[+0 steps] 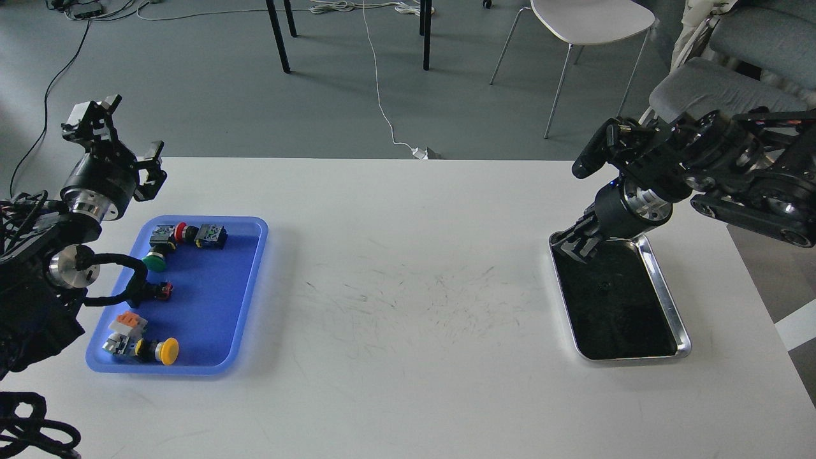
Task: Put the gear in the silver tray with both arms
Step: 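Lift the black gear and carry it over the silver tray, then lower the gear into the silver tray with the right gripper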
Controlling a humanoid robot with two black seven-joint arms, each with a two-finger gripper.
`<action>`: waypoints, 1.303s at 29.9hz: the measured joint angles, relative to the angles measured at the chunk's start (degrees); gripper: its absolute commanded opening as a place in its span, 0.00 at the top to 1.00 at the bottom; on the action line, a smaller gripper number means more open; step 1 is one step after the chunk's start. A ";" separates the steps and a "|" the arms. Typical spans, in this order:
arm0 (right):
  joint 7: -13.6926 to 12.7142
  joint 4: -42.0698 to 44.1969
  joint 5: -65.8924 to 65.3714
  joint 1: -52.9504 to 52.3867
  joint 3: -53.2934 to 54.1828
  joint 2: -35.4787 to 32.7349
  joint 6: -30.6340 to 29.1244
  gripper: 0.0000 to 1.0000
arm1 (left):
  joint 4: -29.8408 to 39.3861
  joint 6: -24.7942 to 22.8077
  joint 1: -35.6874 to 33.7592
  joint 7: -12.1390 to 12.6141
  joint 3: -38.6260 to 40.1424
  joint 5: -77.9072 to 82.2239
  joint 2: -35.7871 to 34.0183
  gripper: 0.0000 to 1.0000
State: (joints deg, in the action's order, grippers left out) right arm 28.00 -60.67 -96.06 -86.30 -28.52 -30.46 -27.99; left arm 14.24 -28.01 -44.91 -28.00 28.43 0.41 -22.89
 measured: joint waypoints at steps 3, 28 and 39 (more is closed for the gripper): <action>-0.02 -2.40 -0.18 -0.30 -1.20 -4.11 -0.01 0.99 | 0.00 0.01 0.00 0.00 -0.04 0.03 0.03 0.02; 0.00 -5.75 -2.84 5.33 -6.98 -8.13 0.00 0.99 | 0.00 0.01 1.32 0.00 -0.05 0.03 -0.01 0.02; -0.01 -2.50 -3.61 7.27 -6.75 -6.53 0.00 0.99 | 0.00 0.01 1.32 0.00 -0.05 0.03 -0.05 0.02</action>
State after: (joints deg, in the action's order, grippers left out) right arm 28.00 -63.17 -99.67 -79.03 -35.27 -36.99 -28.00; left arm 14.24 -28.00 -43.59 -28.00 28.39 0.44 -22.94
